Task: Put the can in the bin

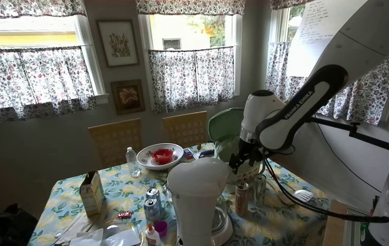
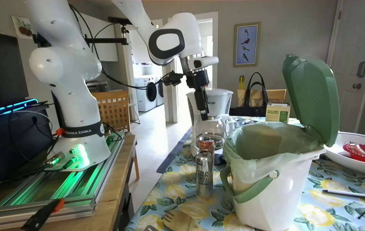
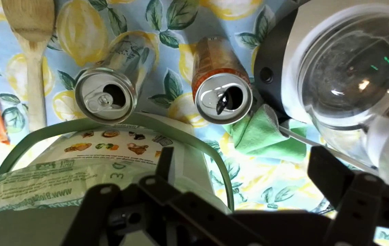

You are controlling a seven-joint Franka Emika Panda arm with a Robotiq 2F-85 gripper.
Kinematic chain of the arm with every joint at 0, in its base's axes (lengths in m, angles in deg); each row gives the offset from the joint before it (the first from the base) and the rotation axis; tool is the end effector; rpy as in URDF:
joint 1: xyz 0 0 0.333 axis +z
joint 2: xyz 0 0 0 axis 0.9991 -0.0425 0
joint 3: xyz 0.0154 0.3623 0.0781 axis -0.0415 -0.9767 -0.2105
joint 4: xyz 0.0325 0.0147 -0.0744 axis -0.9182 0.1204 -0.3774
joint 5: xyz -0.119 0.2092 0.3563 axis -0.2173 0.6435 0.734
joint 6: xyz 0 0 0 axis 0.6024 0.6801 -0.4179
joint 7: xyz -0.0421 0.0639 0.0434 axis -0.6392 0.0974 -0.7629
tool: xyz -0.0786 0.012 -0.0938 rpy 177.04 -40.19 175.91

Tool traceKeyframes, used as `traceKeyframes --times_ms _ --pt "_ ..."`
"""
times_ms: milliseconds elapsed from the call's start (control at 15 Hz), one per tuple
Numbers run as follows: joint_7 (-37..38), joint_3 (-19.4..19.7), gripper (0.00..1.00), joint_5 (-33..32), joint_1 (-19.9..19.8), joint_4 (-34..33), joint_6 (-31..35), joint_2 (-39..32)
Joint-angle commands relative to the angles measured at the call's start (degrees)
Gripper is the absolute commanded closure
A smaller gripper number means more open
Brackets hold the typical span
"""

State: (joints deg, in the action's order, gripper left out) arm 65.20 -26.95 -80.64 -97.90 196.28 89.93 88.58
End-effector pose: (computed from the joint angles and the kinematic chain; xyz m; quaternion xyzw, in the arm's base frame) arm 0.4255 -0.0404 0.3065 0.9787 -0.1687 0.1139 0.0277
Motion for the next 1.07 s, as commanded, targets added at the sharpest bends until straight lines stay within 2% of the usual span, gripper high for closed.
traceKeyframes --times_ms 0,533,1000 --pt "-5.15 2.63 0.0 0.17 0.97 -0.37 4.38 -5.29" --pt "-10.28 5.0 0.0 0.07 2.9 -2.06 3.89 -11.02" --pt "-14.02 6.77 0.0 -0.49 4.08 -3.16 7.67 -15.07"
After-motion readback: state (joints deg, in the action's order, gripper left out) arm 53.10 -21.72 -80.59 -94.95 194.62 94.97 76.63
